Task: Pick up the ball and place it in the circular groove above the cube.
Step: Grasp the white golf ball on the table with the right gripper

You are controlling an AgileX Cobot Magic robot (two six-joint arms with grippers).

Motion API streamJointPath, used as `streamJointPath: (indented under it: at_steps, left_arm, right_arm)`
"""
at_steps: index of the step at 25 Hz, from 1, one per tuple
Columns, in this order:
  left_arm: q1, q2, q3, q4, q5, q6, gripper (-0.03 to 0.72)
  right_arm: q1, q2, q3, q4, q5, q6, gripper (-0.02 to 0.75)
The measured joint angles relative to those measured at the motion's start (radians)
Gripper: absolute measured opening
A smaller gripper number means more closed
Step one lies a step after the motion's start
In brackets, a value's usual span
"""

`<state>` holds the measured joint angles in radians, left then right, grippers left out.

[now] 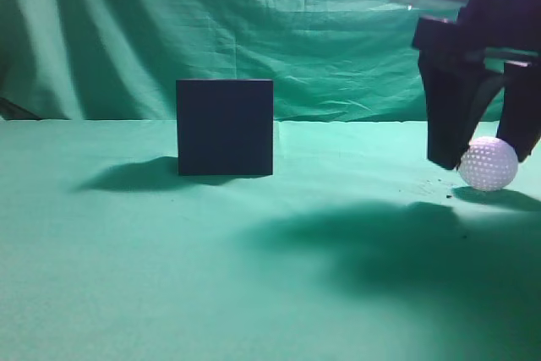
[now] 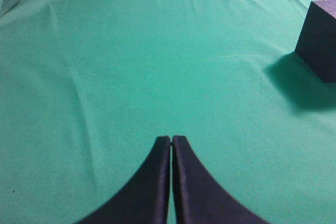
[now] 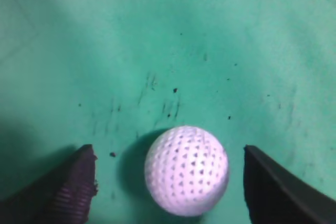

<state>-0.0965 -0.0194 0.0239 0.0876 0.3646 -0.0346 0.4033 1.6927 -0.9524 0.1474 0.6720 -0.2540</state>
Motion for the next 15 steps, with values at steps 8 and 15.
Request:
streamJointPath:
  at_steps: [8, 15]
  left_arm:
    - [0.000, 0.000, 0.000, 0.000, 0.000, 0.000, 0.000]
    - [0.000, 0.000, 0.000, 0.000, 0.000, 0.000, 0.000]
  right_arm:
    - [0.000, 0.059, -0.022, -0.059, -0.026, 0.049, 0.450]
    - [0.000, 0.063, -0.092, -0.063, 0.077, 0.066, 0.311]
